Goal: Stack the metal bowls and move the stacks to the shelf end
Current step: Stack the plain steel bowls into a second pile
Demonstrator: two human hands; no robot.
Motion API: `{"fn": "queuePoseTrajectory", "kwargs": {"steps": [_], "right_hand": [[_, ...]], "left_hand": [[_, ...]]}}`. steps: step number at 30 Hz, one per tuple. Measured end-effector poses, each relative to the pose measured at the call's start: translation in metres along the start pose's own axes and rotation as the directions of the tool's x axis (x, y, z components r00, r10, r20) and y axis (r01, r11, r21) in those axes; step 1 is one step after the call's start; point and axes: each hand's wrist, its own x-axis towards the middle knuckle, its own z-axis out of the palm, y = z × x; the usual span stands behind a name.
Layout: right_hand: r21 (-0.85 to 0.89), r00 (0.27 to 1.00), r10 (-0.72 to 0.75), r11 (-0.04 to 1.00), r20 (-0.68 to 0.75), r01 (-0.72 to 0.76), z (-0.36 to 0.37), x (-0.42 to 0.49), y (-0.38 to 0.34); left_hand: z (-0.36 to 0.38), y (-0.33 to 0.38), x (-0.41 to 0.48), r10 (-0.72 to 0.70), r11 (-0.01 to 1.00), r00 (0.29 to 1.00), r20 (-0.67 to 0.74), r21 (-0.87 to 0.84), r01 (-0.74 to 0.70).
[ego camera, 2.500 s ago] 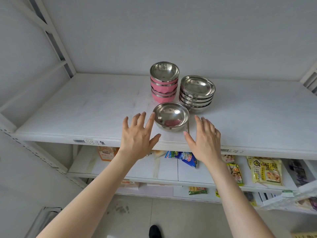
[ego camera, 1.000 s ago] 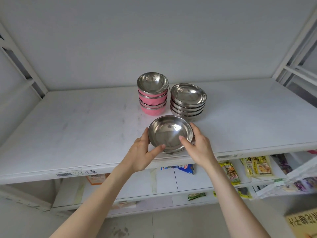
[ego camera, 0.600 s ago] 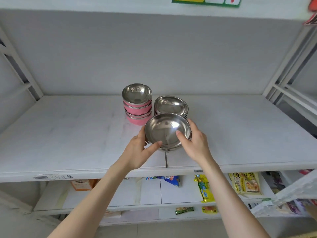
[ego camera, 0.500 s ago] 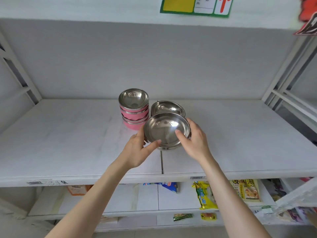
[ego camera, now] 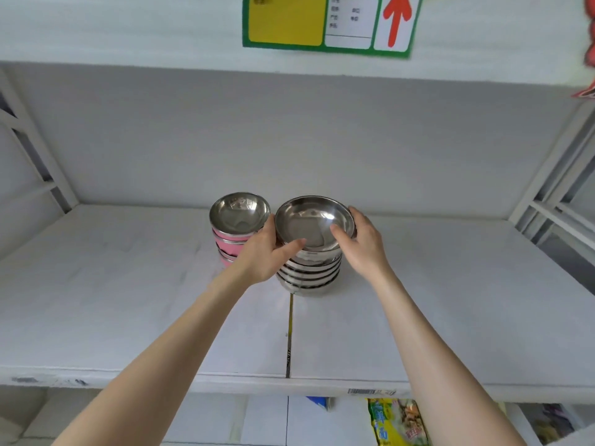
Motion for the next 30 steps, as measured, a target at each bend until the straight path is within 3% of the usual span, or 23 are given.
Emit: {"fn": "queuePoseTrajectory", "kwargs": {"steps": [7,20,24,30], "right_hand": [[0.037,0.999,-0.03,0.999,0.025,0.029,0.012,0.015,0.022],[-0.112,0.995,0.033,0.993,0.098,-0.022,0.027,0.017,0.039],[-0.271,0.994,0.034,0.962,0.1,-0.006,0.023,0.009,0.035],[-0.508,0.989,-0.146,0.849,0.036,0.143,0.008,-0.012,0.026]], "left_hand": [[0.014,-0.013,0.012,-0.077,0.996,0.997,-0.022,0.038,0.077],[0.023,-0.025,0.007,-0.11,0.947,0.993,-0.038,0.299,0.117],[0.024,-0.022,0.001,-0.112,0.835,0.985,-0.131,0.524,0.165],[0.022,-0.014,-0.017,0.093,0.607,0.972,-0.214,0.786,0.115]]}}
